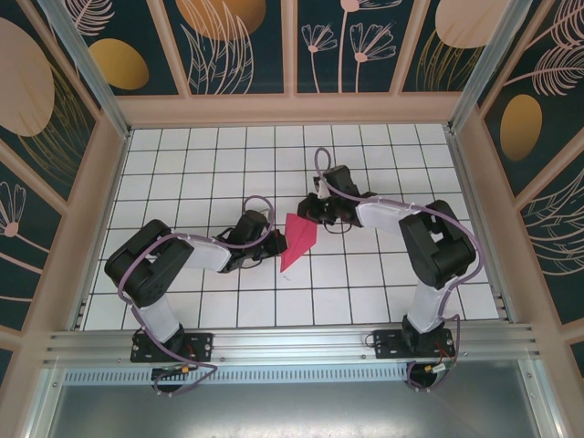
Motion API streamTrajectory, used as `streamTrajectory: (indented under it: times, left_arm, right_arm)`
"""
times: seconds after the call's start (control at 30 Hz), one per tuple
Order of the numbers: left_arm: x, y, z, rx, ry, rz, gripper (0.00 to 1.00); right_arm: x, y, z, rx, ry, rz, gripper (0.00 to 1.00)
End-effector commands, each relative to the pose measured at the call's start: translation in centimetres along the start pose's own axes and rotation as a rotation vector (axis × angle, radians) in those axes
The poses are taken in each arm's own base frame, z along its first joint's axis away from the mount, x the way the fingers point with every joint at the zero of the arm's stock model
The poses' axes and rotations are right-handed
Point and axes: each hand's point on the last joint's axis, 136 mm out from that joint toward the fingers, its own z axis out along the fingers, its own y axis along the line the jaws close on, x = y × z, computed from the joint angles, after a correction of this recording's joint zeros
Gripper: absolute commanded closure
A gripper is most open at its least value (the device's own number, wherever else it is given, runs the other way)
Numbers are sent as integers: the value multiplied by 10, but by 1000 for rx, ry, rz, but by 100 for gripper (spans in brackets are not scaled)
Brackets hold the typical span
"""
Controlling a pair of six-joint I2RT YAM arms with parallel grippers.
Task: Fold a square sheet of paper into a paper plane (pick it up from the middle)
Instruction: Fourth fold the wing at the center of the table.
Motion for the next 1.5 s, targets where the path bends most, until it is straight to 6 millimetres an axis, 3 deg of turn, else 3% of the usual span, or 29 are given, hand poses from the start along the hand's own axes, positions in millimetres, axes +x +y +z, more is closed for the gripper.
streamTrajectory:
  times: [0.0,0.2,0.5,0.8,0.93,1.13,1.27,1.47]
  left_arm:
    - [43,66,2,-231,130,-35,100]
    - [46,68,2,-234,139,-32,100]
    - [54,78,1,-259,159,-35,100]
    - [53,77,-1,-259,154,-37,100]
    - [49,73,-1,-253,147,-30,100]
    - [41,62,-3,-234,132,-26,100]
    - [27,48,-6,-217,102,-11,96]
    - [13,33,-11,-203,74,3,87]
  right_arm:
    - [9,-19,15,19,24,42,90]
    - [7,-37,27,44,48,54,90]
    - [-21,-54,19,80,9,77,89]
    - [-37,-85,23,158,10,131,89]
    - [-44,-72,13,135,-14,89,89]
    - [-62,-43,-23,108,-95,25,86]
    - [-43,-23,-32,39,-88,7,85]
    - [-3,-7,-11,-2,-26,10,85]
